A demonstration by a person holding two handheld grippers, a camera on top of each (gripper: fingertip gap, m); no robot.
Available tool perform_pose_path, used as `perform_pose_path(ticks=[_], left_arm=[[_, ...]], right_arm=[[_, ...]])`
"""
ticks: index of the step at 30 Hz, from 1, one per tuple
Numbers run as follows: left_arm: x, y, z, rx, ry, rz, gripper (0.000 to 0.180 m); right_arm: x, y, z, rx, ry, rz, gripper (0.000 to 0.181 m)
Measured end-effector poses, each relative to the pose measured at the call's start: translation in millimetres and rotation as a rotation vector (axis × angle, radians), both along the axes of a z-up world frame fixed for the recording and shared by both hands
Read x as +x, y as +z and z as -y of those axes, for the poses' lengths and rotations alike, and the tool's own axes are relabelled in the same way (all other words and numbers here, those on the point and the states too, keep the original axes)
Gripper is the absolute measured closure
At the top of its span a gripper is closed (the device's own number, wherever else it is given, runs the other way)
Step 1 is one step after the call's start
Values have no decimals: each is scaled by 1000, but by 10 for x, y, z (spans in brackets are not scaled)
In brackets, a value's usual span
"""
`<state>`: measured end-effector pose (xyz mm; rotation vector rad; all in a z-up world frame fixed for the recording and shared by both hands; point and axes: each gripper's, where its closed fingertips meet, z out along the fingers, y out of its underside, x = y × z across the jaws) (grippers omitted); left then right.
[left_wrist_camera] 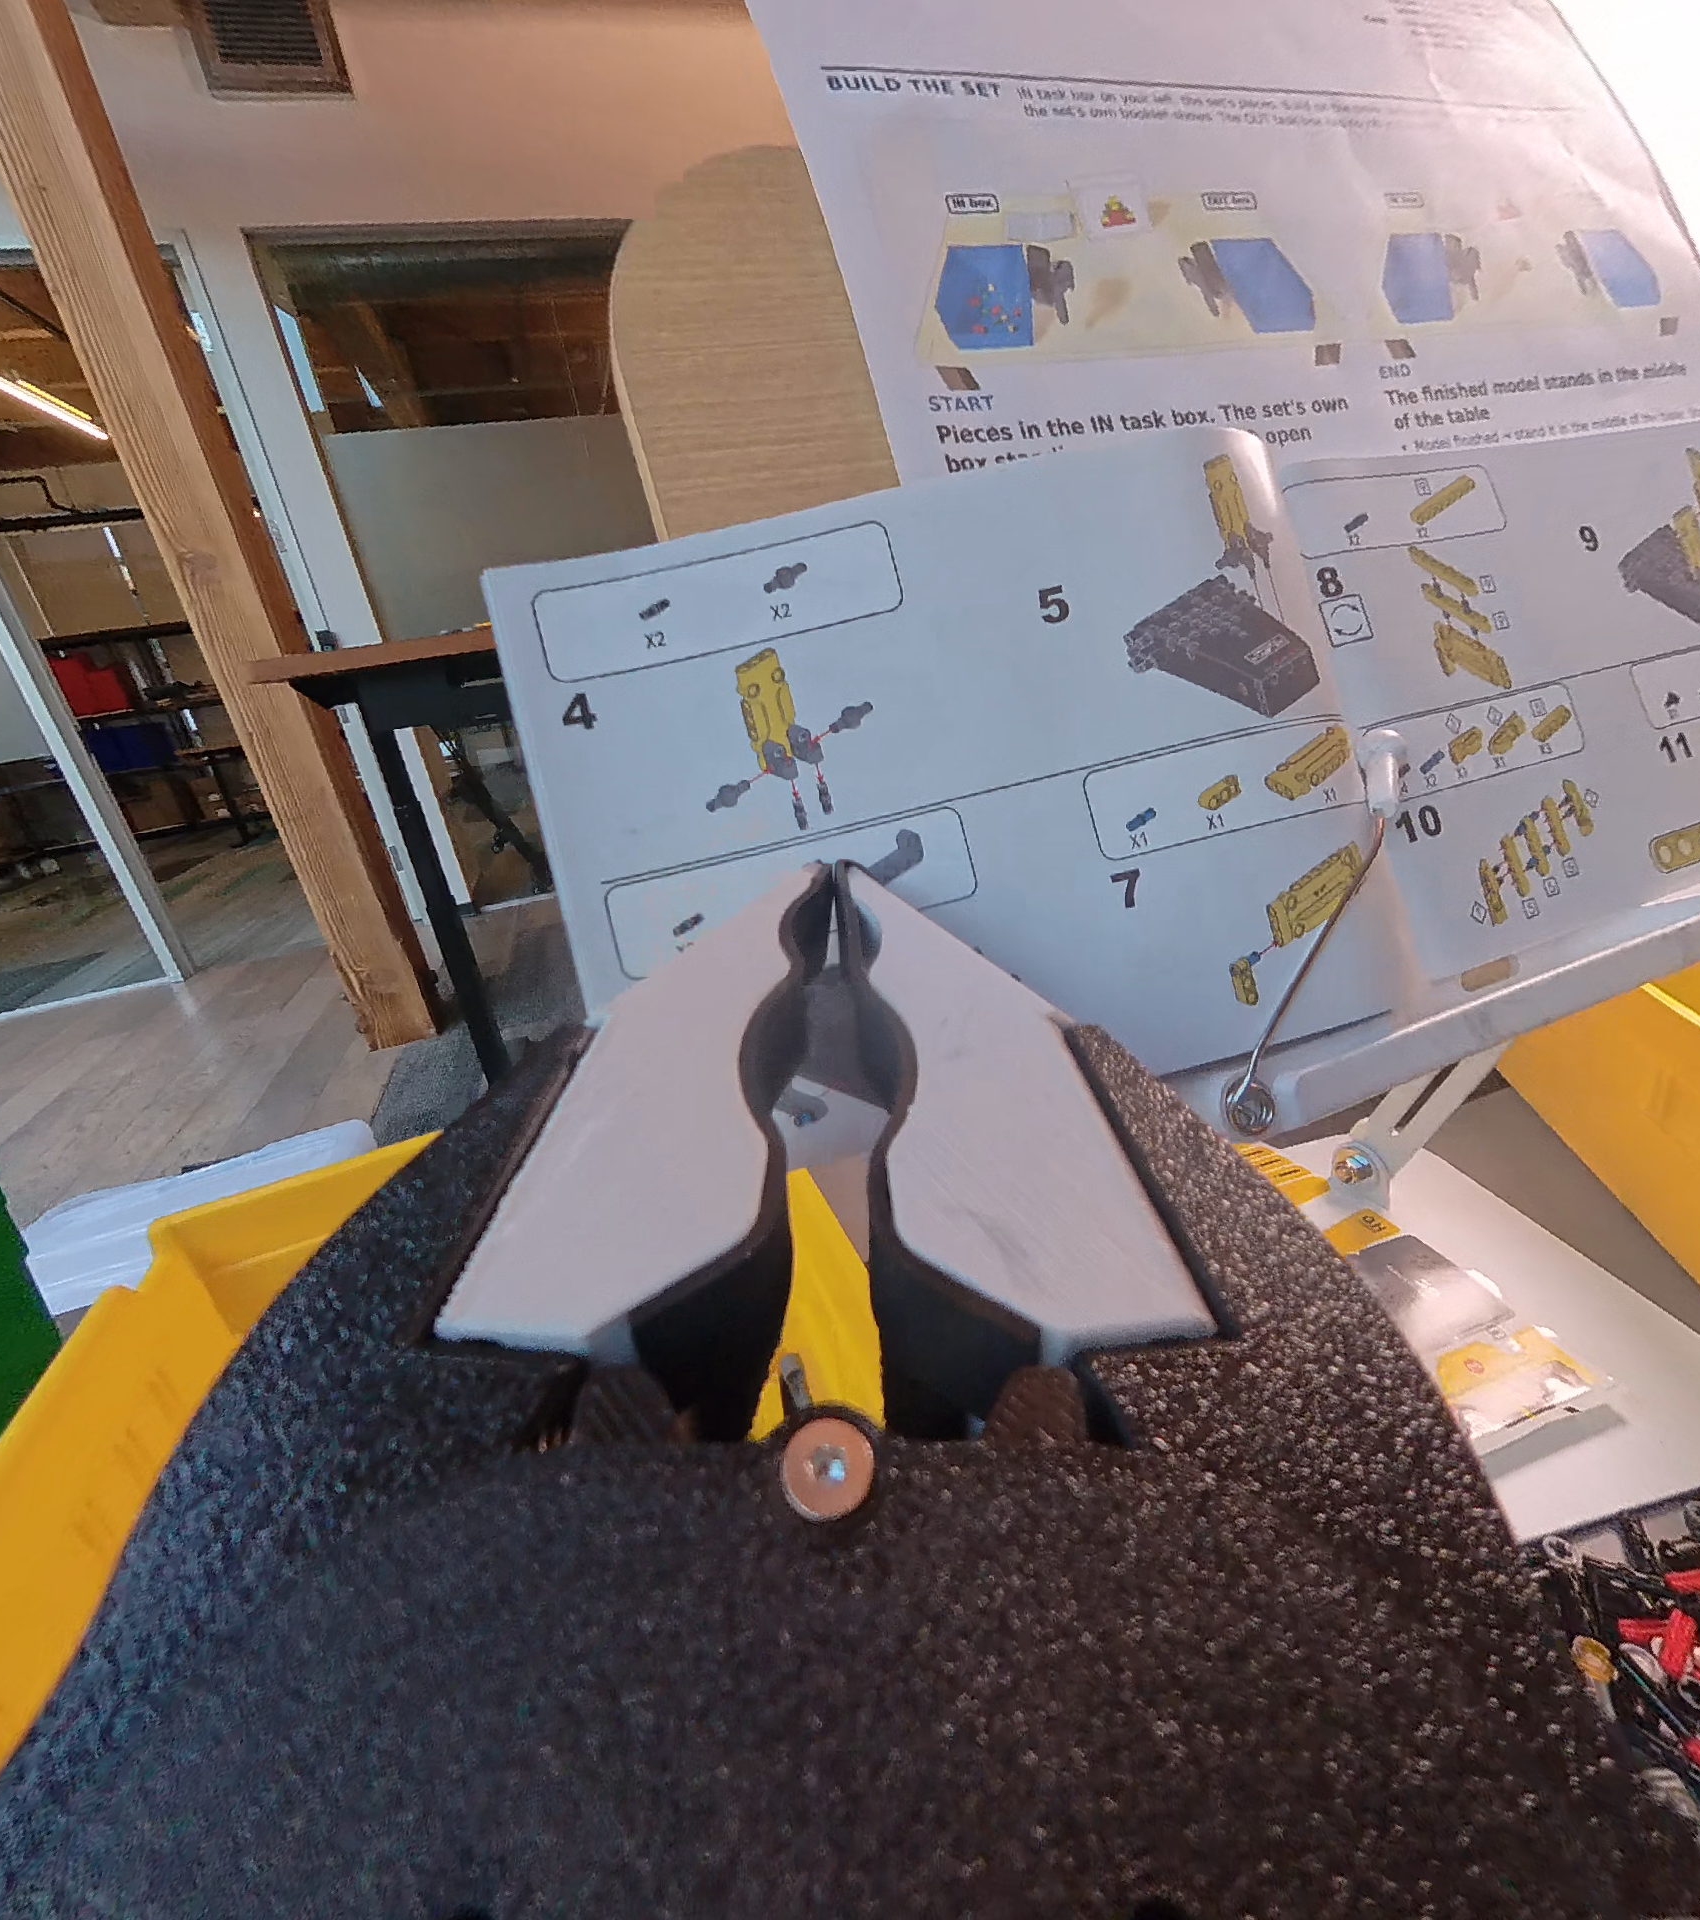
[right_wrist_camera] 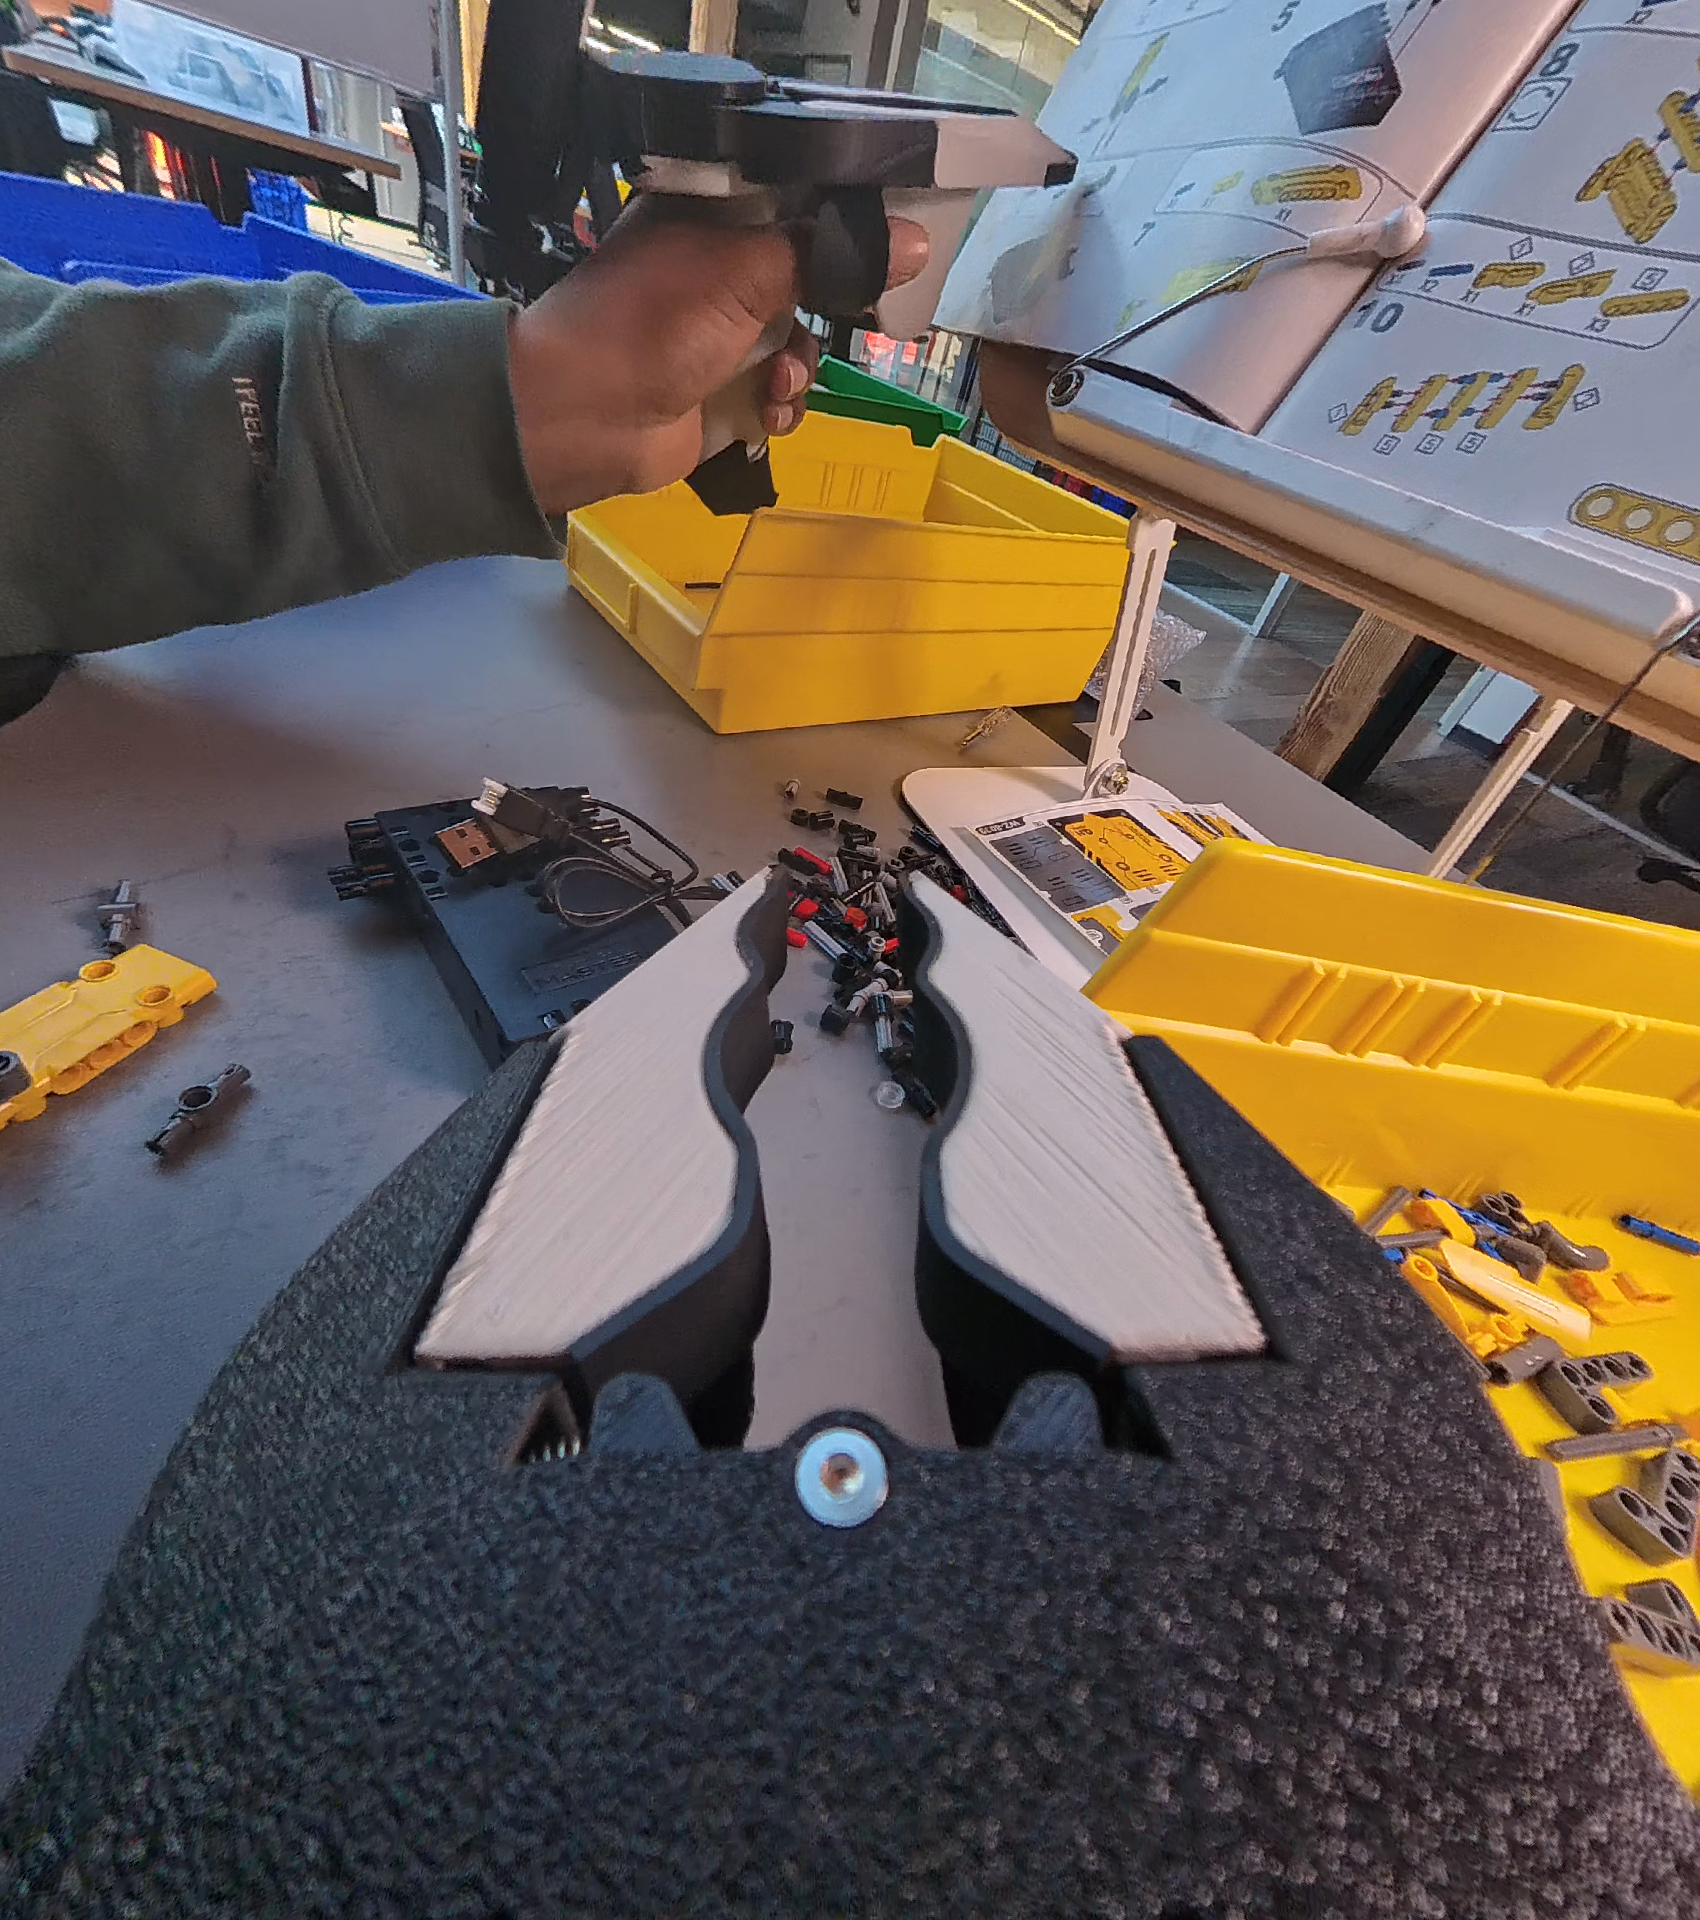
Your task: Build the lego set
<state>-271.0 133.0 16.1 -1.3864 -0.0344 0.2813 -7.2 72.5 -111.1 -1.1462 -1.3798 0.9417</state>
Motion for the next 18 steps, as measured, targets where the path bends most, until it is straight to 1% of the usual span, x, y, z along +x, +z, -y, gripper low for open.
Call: perform_pose_path(ticks=[5,18], left_arm=[[-12,-16,-24,-5,3,5,180],[-56,147,-50,32,-4,15,179]], right_arm=[[-6,-15,32,15,7,10,162],[-4,-5,-8,-4,-8,4,162]])
